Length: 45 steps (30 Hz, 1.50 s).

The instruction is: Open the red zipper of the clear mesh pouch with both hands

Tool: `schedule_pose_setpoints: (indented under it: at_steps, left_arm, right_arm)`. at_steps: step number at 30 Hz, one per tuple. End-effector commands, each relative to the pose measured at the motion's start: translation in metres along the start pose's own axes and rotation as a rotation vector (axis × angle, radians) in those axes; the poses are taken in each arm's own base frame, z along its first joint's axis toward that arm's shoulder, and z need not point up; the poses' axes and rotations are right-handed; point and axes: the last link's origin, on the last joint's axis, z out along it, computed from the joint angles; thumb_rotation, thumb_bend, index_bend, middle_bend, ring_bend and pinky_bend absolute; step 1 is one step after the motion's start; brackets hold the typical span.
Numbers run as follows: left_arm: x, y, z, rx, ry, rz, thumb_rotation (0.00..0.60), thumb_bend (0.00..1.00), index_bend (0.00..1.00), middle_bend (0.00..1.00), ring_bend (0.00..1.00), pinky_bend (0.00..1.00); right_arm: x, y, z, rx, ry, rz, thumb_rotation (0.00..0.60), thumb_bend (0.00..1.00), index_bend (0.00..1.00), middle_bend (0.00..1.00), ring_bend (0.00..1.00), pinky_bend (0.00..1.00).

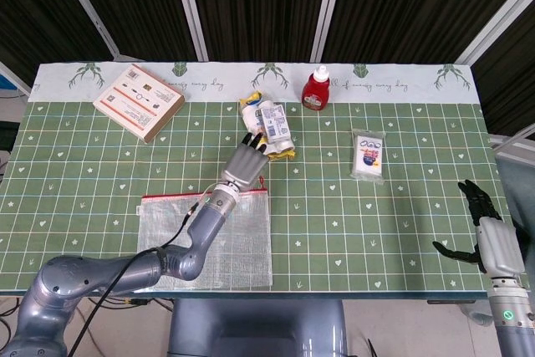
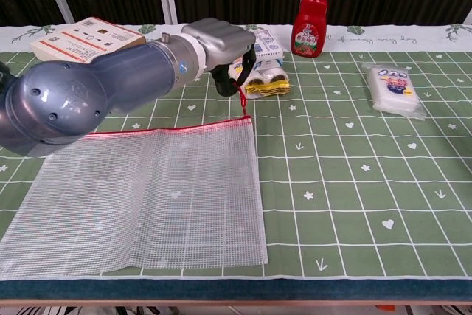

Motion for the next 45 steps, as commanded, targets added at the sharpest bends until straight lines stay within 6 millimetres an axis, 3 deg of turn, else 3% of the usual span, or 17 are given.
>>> schedule_pose_setpoints:
  at_steps: [1, 12, 21, 27, 32, 45]
  left_arm:
    - [0.023, 0.001, -0.001, -0.018, 0.057, 0.000, 0.600, 0.47, 0.61, 0.29, 0.05, 0.12]
    - [0.075, 0.017, -0.003, -0.083, 0.164, -0.012, 0.600, 0.47, 0.61, 0.29, 0.05, 0.12]
    - [0.110, 0.041, -0.006, -0.139, 0.226, -0.035, 0.600, 0.48, 0.61, 0.29, 0.05, 0.12]
    - [0.122, 0.052, -0.010, -0.157, 0.245, -0.044, 0.600, 0.48, 0.61, 0.29, 0.05, 0.12]
    - [0.129, 0.057, -0.010, -0.159, 0.252, -0.056, 0.600, 0.48, 0.61, 0.29, 0.05, 0.12]
    - [0.141, 0.064, -0.010, -0.169, 0.261, -0.075, 0.600, 0.48, 0.61, 0.29, 0.05, 0.12]
  right_arm:
    - [0.001, -0.001, 0.000, 0.001, -0.003, 0.004, 0.600, 0.19, 0.00, 0.00, 0.00, 0.21]
    - [0.004, -0.028, 0.008, -0.019, -0.056, 0.120, 0.600, 0.24, 0.00, 0.00, 0.00, 0.21]
    - [0.007, -0.099, 0.040, -0.053, -0.195, 0.398, 0.600, 0.29, 0.14, 0.00, 0.00, 0.21]
    - [0.001, -0.147, 0.059, -0.079, -0.328, 0.500, 0.600, 0.31, 0.18, 0.00, 0.00, 0.21]
    - [-0.013, -0.173, 0.069, -0.109, -0.404, 0.523, 0.600, 0.31, 0.20, 0.00, 0.00, 0.21]
    - [-0.052, -0.216, 0.079, -0.200, -0.481, 0.583, 0.600, 0.33, 0.29, 0.00, 0.00, 0.21]
